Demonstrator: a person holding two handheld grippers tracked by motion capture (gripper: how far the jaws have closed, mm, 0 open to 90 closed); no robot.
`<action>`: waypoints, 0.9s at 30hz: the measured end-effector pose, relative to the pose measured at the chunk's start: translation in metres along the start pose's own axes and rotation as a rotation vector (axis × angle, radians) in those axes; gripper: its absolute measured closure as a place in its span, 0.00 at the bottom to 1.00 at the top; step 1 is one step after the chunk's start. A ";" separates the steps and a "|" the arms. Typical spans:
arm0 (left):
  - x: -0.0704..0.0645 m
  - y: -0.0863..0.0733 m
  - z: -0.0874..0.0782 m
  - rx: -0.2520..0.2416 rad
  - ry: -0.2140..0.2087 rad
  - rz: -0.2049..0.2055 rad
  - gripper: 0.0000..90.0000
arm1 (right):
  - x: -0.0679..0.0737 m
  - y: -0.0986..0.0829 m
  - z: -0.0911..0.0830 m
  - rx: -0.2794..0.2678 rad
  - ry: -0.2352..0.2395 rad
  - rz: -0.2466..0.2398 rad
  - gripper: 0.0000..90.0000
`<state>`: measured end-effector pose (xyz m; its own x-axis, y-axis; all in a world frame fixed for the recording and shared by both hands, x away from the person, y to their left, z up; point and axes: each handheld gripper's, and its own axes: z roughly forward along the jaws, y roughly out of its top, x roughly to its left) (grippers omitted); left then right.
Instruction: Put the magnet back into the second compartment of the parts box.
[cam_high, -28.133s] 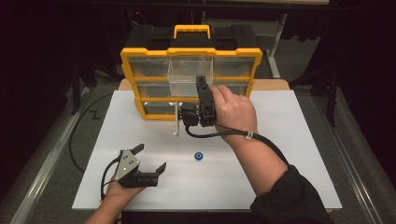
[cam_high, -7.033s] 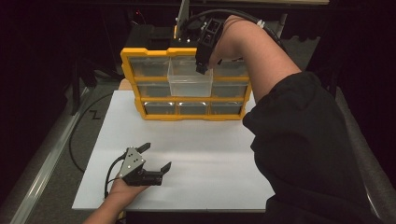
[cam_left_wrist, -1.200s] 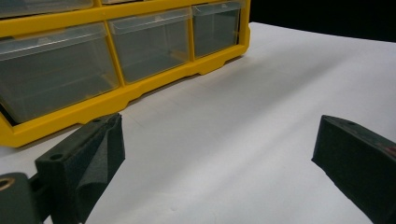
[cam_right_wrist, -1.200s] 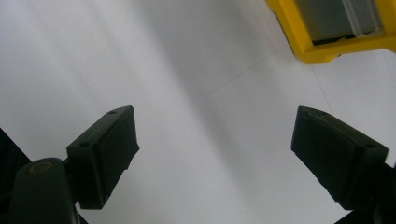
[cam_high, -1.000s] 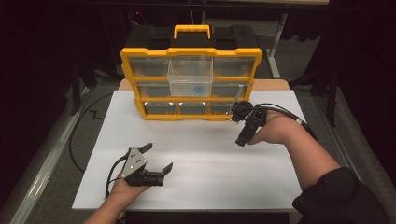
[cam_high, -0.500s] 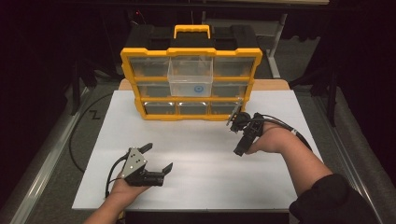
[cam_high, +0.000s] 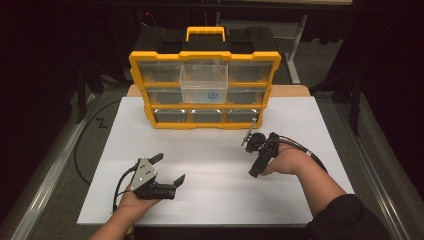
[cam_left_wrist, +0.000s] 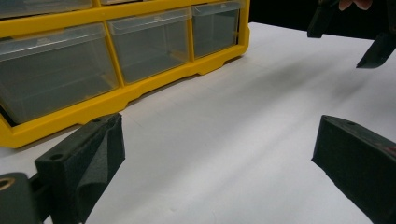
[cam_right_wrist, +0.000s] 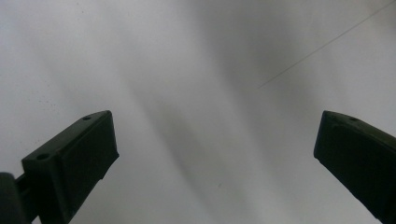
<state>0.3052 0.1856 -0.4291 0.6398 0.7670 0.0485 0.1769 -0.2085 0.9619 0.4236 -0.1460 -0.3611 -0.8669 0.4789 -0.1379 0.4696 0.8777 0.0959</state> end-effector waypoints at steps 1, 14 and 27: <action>0.000 0.000 0.000 0.000 0.000 0.000 0.03 | 0.000 0.000 0.003 0.000 0.003 -0.001 0.01; 0.000 0.000 0.000 0.000 0.001 0.000 0.03 | 0.001 -0.005 0.013 -0.016 0.003 0.013 0.01; -0.001 0.000 0.000 0.001 0.000 0.001 0.03 | 0.001 -0.015 0.011 -0.139 -0.026 0.039 0.01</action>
<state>0.3049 0.1851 -0.4291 0.6401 0.7667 0.0493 0.1768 -0.2094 0.9617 0.4177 -0.1587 -0.3738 -0.8430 0.5145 -0.1572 0.4736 0.8483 0.2369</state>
